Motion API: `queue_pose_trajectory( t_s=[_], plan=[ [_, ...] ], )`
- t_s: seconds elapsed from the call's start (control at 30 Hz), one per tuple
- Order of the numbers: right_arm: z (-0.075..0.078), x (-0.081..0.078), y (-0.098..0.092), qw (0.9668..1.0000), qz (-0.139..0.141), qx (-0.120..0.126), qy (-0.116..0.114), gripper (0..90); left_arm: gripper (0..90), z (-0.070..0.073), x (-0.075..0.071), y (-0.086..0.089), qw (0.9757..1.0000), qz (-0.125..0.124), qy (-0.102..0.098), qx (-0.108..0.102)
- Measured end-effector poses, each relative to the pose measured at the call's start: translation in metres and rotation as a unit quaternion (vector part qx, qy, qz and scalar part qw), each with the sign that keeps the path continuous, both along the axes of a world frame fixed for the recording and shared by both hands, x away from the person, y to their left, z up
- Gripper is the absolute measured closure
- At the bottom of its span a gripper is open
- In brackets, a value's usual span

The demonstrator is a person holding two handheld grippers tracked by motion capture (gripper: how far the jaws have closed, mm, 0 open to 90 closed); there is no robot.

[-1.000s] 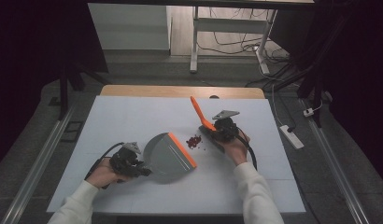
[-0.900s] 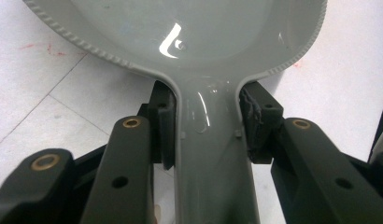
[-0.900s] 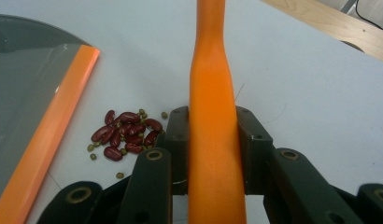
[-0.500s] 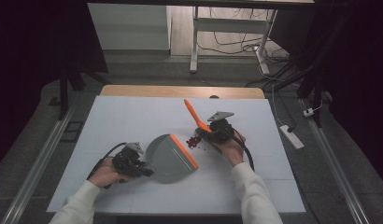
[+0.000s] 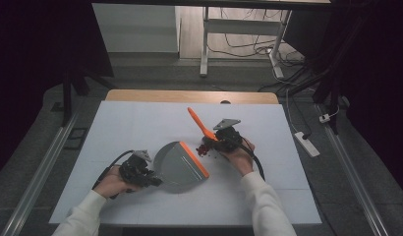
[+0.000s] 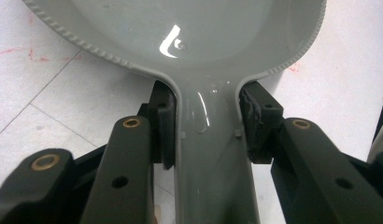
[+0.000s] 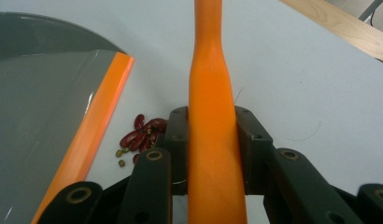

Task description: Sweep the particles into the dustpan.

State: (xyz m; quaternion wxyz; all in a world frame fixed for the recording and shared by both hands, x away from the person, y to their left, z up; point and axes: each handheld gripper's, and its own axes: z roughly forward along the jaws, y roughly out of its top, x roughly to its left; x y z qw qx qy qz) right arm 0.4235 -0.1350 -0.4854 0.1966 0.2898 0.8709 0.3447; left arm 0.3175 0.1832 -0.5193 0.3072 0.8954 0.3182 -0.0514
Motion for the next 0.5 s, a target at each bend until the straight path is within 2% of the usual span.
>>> queue_pose_trajectory(
  t_s=[0.5],
  plan=[
    [0.000, -0.008, 0.014, 0.9998, 0.020, -0.008, -0.001, 69.8, 61.1, 0.000, 0.000, -0.001, 1.0000, 0.000, 0.001, -0.001]
  ],
)
